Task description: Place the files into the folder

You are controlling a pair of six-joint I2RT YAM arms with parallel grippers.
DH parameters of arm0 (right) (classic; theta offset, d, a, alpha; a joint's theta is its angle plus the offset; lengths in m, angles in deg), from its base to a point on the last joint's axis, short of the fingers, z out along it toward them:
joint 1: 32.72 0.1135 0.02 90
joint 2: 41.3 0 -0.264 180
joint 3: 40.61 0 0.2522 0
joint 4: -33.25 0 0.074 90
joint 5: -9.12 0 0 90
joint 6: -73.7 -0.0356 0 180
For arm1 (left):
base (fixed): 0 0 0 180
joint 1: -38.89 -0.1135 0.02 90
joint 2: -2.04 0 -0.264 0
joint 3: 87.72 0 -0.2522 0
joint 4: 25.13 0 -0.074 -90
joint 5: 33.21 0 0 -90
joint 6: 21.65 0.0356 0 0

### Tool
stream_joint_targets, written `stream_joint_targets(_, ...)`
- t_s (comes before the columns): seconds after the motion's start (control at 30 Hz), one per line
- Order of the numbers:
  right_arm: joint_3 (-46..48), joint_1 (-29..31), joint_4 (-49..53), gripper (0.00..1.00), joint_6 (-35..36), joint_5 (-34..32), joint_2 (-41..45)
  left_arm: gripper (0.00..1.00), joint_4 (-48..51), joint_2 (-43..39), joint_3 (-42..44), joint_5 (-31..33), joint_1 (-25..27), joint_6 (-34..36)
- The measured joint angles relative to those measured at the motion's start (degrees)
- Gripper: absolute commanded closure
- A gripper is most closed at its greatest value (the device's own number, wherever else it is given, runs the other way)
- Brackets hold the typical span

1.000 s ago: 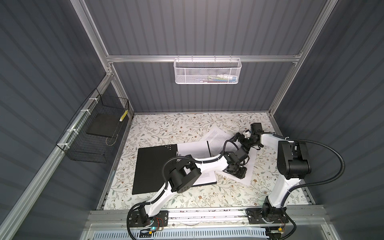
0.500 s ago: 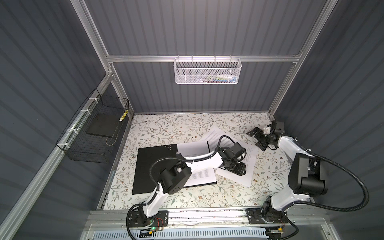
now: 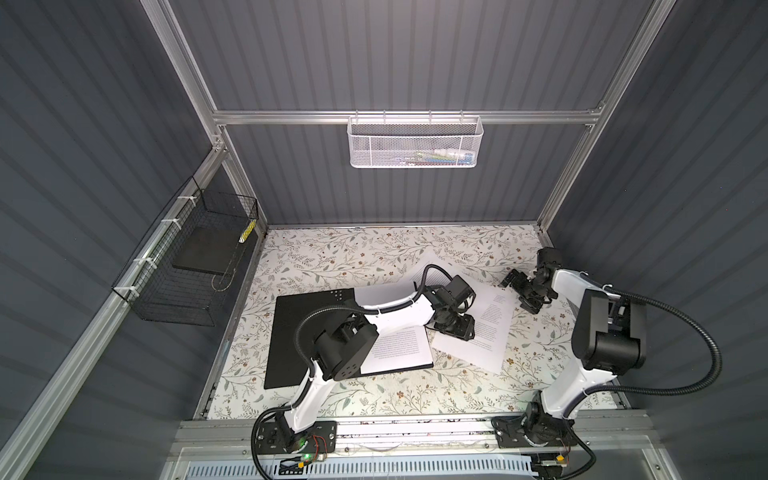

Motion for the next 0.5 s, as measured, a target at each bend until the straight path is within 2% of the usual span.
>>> stream_joint_targets(0.2,-1.99,-0.07,0.09,0.01,0.70,1.36,-3.30,0.49,0.39,1.95,1.44,-0.13,0.04,0.20)
stream_joint_targets(0.5,-0.81,-0.13,-0.26,0.01,0.52,8.02,-2.93,0.49,0.42,2.03,1.46,-0.39,0.00,0.66)
